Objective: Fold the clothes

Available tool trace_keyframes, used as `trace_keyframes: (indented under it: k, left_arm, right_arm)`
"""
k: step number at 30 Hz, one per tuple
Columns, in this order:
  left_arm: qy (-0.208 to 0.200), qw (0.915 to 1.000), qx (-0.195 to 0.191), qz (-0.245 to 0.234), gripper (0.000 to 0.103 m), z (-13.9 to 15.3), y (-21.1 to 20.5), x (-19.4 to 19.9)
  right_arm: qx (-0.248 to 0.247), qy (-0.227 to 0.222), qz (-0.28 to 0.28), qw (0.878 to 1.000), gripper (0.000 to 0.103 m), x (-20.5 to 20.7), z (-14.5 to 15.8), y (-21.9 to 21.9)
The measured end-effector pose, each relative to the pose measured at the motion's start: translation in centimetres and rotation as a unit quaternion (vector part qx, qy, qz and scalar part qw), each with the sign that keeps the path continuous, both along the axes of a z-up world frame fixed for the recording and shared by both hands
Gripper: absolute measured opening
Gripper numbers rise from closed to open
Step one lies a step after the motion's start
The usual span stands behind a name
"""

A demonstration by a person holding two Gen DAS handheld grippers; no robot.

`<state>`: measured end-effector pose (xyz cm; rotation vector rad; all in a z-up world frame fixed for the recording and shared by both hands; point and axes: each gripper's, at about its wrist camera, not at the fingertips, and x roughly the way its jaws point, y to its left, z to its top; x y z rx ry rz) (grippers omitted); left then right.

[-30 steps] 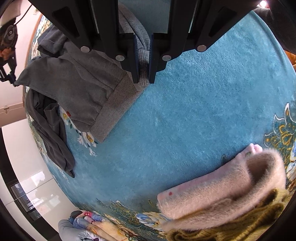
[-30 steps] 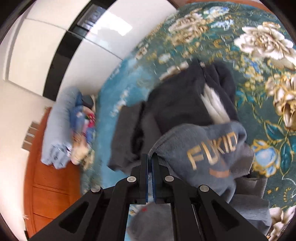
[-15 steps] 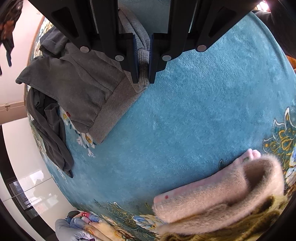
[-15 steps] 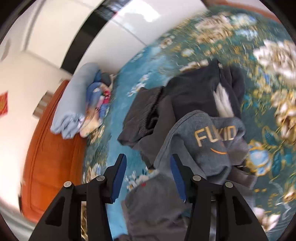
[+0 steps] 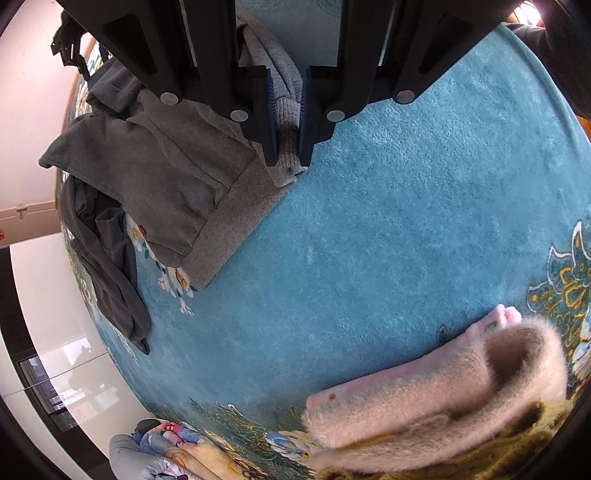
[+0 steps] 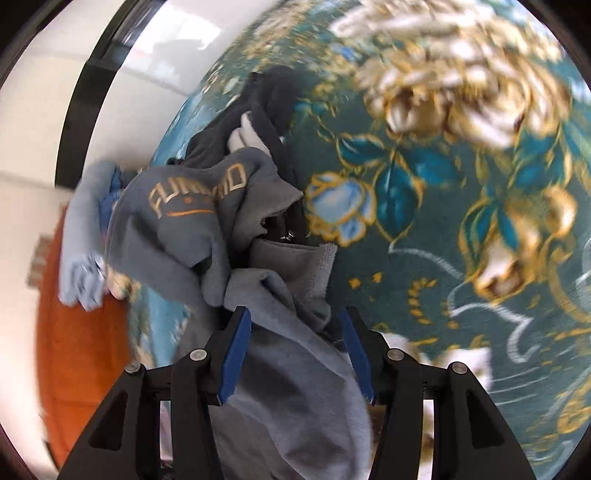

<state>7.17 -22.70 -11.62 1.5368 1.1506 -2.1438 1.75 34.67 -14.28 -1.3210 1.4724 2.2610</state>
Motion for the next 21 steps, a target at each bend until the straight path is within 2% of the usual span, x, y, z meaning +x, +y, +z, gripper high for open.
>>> trace_keyframes:
  k: [3,4,5,6,7,10,15,18,21]
  left_arm:
    - [-0.004,0.9998,0.017,0.011,0.015,-0.5,-0.4,0.2]
    - [-0.006,0.9996,0.024,0.016,0.016,-0.6,-0.5,0.3]
    - [-0.007,0.9993,0.031,0.020,0.017,-0.8,-0.6,0.4]
    - [-0.010,0.9988,0.040,0.025,0.020,-1.0,-0.8,0.5]
    - [-0.014,0.9982,0.050,0.030,0.024,-1.3,-0.9,0.6]
    - [-0.023,0.9964,0.070,0.041,0.025,-1.9,-1.3,0.8]
    - [-0.019,0.9969,0.070,0.030,0.025,-1.5,-1.2,1.1]
    - [-0.014,0.9973,0.068,0.022,0.026,-1.1,-1.2,1.3]
    - [-0.011,0.9971,0.072,0.022,0.026,-1.0,-1.4,1.5]
  right_arm:
    - [-0.006,-0.012,0.000,1.000,0.053,-1.6,-0.5,-0.7]
    - [-0.004,-0.017,0.005,1.000,0.049,-1.9,-0.5,-1.1]
    - [-0.003,-0.021,0.009,1.000,0.042,-2.3,-0.4,-1.5]
    - [-0.001,-0.025,0.014,1.000,0.021,-2.7,-0.4,-2.0]
    - [0.002,-0.021,0.016,1.000,0.007,-2.6,0.1,-2.2]
    - [0.011,0.007,0.019,1.000,0.007,-1.6,2.3,-2.5]
    - [0.028,0.062,0.020,0.997,0.005,0.6,6.3,-2.8]
    - [0.069,0.148,0.004,0.987,0.005,4.4,12.2,-2.0]
    - [0.121,0.220,-0.003,0.968,0.005,8.7,16.9,-1.8]
